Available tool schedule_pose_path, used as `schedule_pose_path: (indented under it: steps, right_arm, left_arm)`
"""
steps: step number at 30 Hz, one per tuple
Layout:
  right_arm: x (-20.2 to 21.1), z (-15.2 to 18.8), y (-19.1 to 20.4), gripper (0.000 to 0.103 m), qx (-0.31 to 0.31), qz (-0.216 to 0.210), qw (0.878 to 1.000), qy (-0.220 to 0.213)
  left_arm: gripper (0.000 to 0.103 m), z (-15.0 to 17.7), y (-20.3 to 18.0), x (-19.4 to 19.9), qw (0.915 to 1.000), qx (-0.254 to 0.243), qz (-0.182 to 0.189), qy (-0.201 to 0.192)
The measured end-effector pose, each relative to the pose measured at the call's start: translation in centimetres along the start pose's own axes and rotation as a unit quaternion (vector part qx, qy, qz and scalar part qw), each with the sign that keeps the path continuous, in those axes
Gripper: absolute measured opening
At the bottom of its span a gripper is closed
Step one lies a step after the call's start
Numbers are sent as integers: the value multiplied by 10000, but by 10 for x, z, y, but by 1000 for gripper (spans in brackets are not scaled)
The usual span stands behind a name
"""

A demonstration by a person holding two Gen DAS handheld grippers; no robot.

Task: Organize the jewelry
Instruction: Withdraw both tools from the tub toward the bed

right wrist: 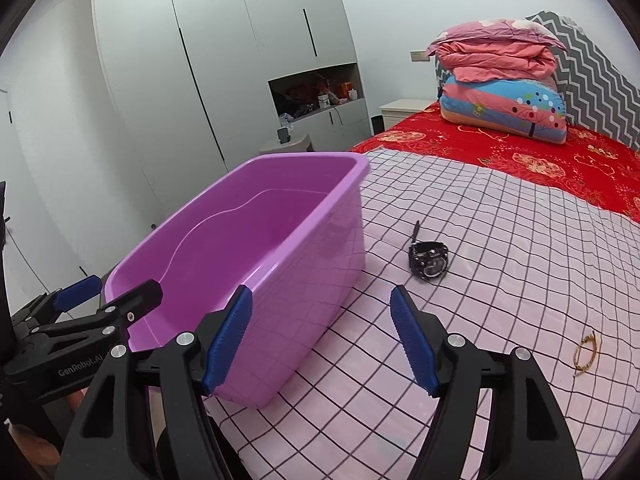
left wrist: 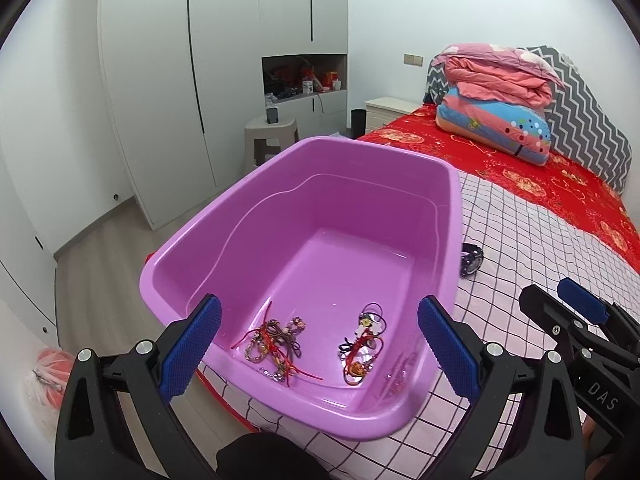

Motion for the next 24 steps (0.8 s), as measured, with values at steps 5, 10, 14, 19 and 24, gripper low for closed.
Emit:
schedule_pose_path:
  steps: [5,10,14,19,24]
  right_arm:
    - [16,7,-15,68,-108,116,9999,-42]
    - [32,12,-30,69,-237,207,9994,-108]
    - [45,18,-41,69,-320,305,9989,-159]
    - [60,27,-57,69,-448,407,9980,-189]
    - [74,36,-72,69,-580,514,9967,-255]
  left_arm:
    - [97,3,-13,5,9999,-80,88,-8]
    - [97,4,-27,13,9996,-203,179,-57]
    - [97,7,-40,20,9992,-251,287,-93]
    - [97,11,-59,22,9985,-363,402,-42]
    - [97,17,-78,27,9971,-542,524,-55]
Point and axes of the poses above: each gripper's, at about its wrist camera, not at the fingertips, and x roughly against the way its jaws point, y to its left, z to its underside, the point moved 5 cm from there along -x, roughly the way its jaws point, and after that the axes turned 1 degree about -y, right-handed, at the moved point
